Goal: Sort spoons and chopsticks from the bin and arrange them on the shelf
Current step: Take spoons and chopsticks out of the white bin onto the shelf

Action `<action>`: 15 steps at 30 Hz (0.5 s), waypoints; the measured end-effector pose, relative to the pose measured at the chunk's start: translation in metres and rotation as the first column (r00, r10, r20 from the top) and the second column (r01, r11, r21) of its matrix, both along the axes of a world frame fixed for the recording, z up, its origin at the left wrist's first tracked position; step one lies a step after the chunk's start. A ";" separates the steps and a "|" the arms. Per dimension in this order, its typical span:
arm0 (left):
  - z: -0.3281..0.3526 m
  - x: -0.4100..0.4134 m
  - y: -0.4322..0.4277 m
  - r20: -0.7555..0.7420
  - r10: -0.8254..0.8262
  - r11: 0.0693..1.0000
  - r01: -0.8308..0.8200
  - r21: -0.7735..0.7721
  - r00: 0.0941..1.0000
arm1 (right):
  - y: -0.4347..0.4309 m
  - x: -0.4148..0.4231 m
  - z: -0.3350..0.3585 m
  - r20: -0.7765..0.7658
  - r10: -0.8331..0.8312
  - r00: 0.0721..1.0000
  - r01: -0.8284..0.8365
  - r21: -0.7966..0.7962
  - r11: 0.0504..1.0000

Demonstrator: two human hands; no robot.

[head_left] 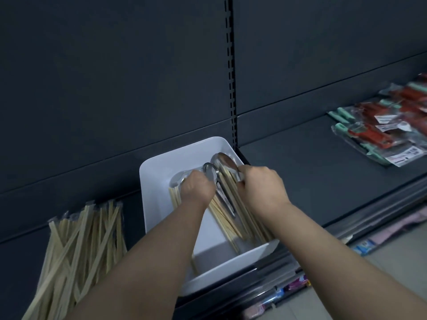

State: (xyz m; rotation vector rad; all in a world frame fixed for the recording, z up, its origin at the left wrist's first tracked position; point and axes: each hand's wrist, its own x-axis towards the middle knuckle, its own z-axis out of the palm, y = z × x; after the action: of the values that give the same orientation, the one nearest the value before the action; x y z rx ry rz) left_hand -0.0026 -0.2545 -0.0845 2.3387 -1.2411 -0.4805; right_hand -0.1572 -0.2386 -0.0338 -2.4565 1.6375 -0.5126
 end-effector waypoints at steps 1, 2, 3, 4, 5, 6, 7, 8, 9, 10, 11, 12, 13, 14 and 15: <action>0.003 0.000 0.000 -0.029 0.020 1.000 -0.021 -0.022 0.999 | 0.000 -0.001 0.000 -0.005 0.002 1.000 -0.002 0.008 1.000; 0.005 0.000 -0.001 -0.067 0.056 0.997 -0.059 -0.051 0.996 | 0.000 -0.001 0.001 -0.005 0.006 1.000 -0.005 0.014 1.000; 0.007 0.001 -0.001 -0.095 0.095 0.991 -0.103 -0.081 0.991 | 0.000 0.000 0.001 0.008 0.005 1.000 -0.006 0.022 1.000; 0.010 0.002 0.001 -0.121 0.130 0.983 -0.143 -0.111 0.984 | 0.000 0.000 0.003 0.031 0.000 1.000 -0.002 0.038 0.999; 0.014 0.005 0.002 -0.157 0.166 0.970 -0.190 -0.150 0.973 | 0.000 0.002 0.004 0.073 -0.001 0.997 -0.003 0.054 0.999; 0.017 0.008 0.004 -0.201 0.188 0.953 -0.227 -0.199 0.962 | 0.000 0.004 0.008 0.120 -0.001 0.993 -0.006 0.061 0.998; 0.019 0.010 0.005 -0.273 0.178 0.937 -0.248 -0.246 0.945 | -0.001 0.004 0.010 0.174 -0.010 0.985 -0.002 0.071 0.998; 0.029 0.017 0.013 -0.373 0.183 0.911 -0.300 -0.285 0.910 | -0.001 0.012 0.015 0.228 0.019 0.973 -0.036 0.072 0.997; 0.038 0.024 0.019 -0.458 0.167 0.890 -0.334 -0.312 0.873 | -0.002 0.020 0.019 0.270 0.034 0.962 -0.056 0.074 0.996; 0.046 0.025 0.022 -0.512 0.140 0.883 -0.341 -0.323 0.848 | -0.003 0.024 0.023 0.305 0.022 0.952 -0.047 0.074 0.996; 0.057 0.032 0.030 -0.528 0.138 0.877 -0.351 -0.328 0.838 | -0.003 0.033 0.028 0.329 0.037 0.944 -0.064 0.070 0.995; 0.065 0.046 0.043 -0.526 0.162 0.868 -0.374 -0.327 0.835 | 0.000 0.048 0.032 0.341 0.078 0.937 -0.110 0.075 0.991; 0.072 0.060 0.059 -0.518 0.190 0.852 -0.402 -0.335 0.834 | 0.007 0.065 0.037 0.352 0.123 0.928 -0.162 0.085 0.983; 0.078 0.074 0.078 -0.502 0.229 0.835 -0.434 -0.339 0.834 | 0.016 0.083 0.040 0.363 0.167 0.917 -0.214 0.091 0.973; 0.079 0.093 0.097 -0.476 0.277 0.816 -0.465 -0.342 0.835 | 0.029 0.103 0.043 0.372 0.212 0.904 -0.265 0.095 0.960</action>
State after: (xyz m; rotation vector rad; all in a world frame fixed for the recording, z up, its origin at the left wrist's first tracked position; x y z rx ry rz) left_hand 0.0902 -0.1572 -0.0051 1.8888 -0.5800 -0.4535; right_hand -0.0546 -0.2101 0.0091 -2.2494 1.1689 -0.7267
